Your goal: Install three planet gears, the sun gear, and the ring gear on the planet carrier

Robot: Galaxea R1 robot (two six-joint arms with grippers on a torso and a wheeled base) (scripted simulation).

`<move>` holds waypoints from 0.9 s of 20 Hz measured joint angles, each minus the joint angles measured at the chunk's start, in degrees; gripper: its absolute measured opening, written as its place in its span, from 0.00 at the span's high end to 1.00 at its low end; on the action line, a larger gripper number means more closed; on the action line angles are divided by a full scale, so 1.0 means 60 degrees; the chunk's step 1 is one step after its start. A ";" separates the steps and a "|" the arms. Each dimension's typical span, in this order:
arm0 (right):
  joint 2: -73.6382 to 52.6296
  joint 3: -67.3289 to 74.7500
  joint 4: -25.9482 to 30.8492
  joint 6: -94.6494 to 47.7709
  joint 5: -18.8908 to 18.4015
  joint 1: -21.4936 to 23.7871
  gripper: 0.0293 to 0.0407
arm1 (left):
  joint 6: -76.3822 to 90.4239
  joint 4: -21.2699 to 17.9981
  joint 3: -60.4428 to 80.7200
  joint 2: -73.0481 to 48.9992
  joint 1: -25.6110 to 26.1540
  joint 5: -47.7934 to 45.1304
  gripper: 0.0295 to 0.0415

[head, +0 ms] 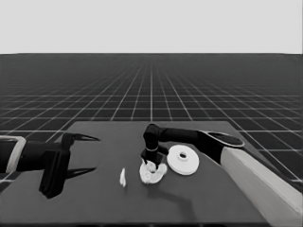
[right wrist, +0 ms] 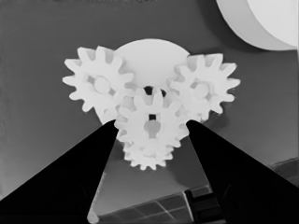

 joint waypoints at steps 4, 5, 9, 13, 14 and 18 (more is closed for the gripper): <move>-0.0005 -0.0003 -0.0002 0.0400 0.0000 -0.0006 0.86 | 0.0000 0.0000 0.0000 0.0000 0.0000 0.0000 0.25; -0.0005 -0.0004 -0.0003 0.0500 0.0000 -0.0006 0.86 | 0.0000 0.0000 0.0000 0.0000 0.0000 0.0000 0.25; -0.0006 -0.0004 -0.0003 0.0900 0.0000 -0.0006 0.86 | 0.0000 0.0000 0.0000 0.0000 0.0000 0.0000 0.25; -0.0005 -0.0004 -0.0002 0.1300 0.0000 -0.0009 0.86 | 0.0000 0.0000 0.0000 0.0000 0.0000 0.0000 0.25; -0.0005 -0.0004 -0.0002 0.1400 0.0001 -0.0010 0.86 | 0.0000 0.0000 0.0000 0.0000 0.0000 0.0000 0.25; -0.0004 -0.0004 -0.0003 0.1800 0.0001 -0.0010 0.86 | 0.0000 0.0000 0.0000 0.0000 0.0000 0.0000 0.25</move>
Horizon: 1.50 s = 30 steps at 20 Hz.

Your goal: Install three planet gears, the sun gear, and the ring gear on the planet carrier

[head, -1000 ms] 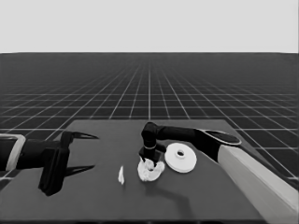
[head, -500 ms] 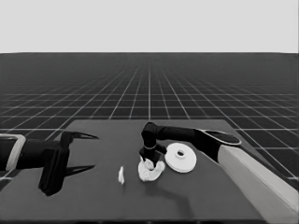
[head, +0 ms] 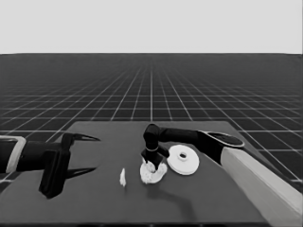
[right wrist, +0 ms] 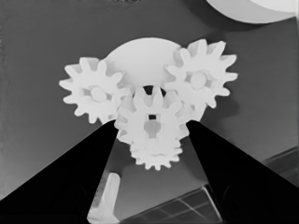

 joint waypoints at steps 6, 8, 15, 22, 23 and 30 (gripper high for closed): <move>-0.0005 -0.0003 0.0000 0.0600 0.0000 -0.0019 0.86 | 0.0000 0.0000 0.0000 0.0000 0.0000 0.0000 0.25; -0.0008 -0.0005 0.0000 0.0800 -0.0001 -0.0029 0.86 | 0.0000 0.0000 0.0000 0.0000 0.0000 0.0000 0.25; -0.0010 -0.0006 0.0000 0.1500 -0.0001 -0.0034 0.86 | 0.0000 0.0000 0.0000 0.0000 0.0000 0.0000 0.25; -0.0010 -0.0006 0.0000 0.2200 -0.0001 -0.0033 0.86 | 0.0000 0.0000 0.0000 0.0000 0.0000 0.0000 0.25; -0.0010 -0.0006 0.0000 0.2300 -0.0001 -0.0033 0.86 | 0.0000 0.0000 0.0000 0.0000 0.0000 0.0000 0.25; -0.0010 -0.0006 0.0000 0.3000 -0.0001 -0.0033 0.86 | 0.0000 0.0000 0.0000 0.0000 0.0000 0.0000 0.25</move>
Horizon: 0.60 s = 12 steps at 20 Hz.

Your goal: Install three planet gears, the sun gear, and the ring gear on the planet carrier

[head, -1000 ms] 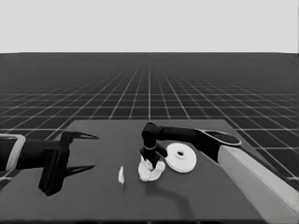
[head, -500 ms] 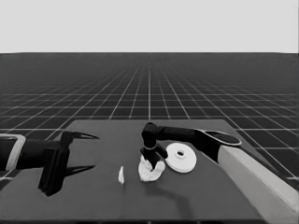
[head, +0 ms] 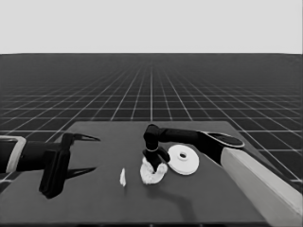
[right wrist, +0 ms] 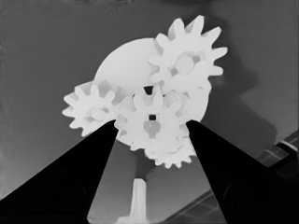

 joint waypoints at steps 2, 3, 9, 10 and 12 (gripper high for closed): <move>0.0000 0.0000 0.0000 0.0200 0.0000 0.0000 0.86 | 0.0000 0.0000 0.0000 0.0000 0.0000 0.0000 0.25; 0.0000 0.0000 0.0000 0.0300 0.0000 0.0000 0.86 | 0.0000 0.0000 0.0000 0.0000 0.0000 0.0000 0.25; 0.0001 0.0000 -0.0001 0.0534 0.0001 0.0000 0.20 | 0.0000 0.0000 0.0000 0.0000 0.0000 0.0000 0.25; 0.0001 0.0000 -0.0001 0.0539 0.0001 0.0000 0.19 | 0.0000 0.0000 0.0000 0.0000 0.0000 0.0000 0.25; 0.0001 0.0000 -0.0001 0.0542 0.0001 0.0000 0.19 | 0.0000 0.0000 0.0000 0.0000 0.0000 0.0000 0.25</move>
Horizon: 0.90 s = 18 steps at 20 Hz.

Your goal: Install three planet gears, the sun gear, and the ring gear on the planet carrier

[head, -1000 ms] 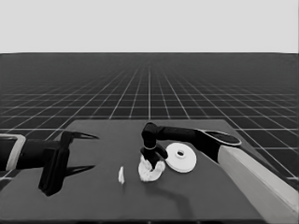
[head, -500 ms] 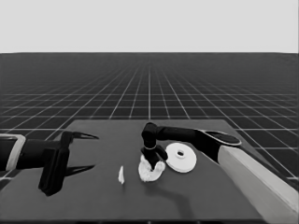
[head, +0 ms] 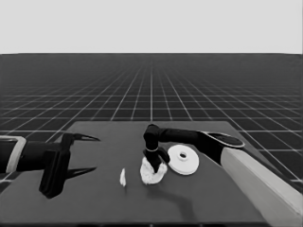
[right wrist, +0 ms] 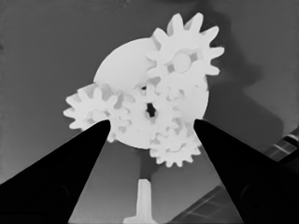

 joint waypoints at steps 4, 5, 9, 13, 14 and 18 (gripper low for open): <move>-0.0117 0.0544 0.0670 -0.6113 -0.0352 0.0827 0.14 | 0.0000 0.0000 0.0000 0.0000 0.0000 0.0000 0.25; -0.0132 0.0622 0.0836 -0.7522 -0.0377 0.1035 0.17 | 0.0000 0.0000 0.0000 0.0000 0.0000 0.0000 0.25; -0.0156 0.0689 0.1069 -0.9325 -0.0374 0.1278 0.19 | 0.0000 0.0000 0.0000 0.0000 0.0000 0.0000 0.25; -0.2798 0.5060 -0.0990 -1.3486 0.1039 0.0113 0.02 | 0.0000 0.0000 0.0000 0.0000 0.0000 0.0000 0.25; -0.6842 0.8455 -0.2244 -1.5989 0.1864 -0.1021 0.11 | 0.0000 0.0000 0.0000 0.0000 0.0000 0.0000 0.25; -1.2043 1.2760 -0.3823 -1.9137 0.2905 -0.2241 0.19 | 0.0000 0.0000 0.0000 0.0000 0.0000 0.0000 0.25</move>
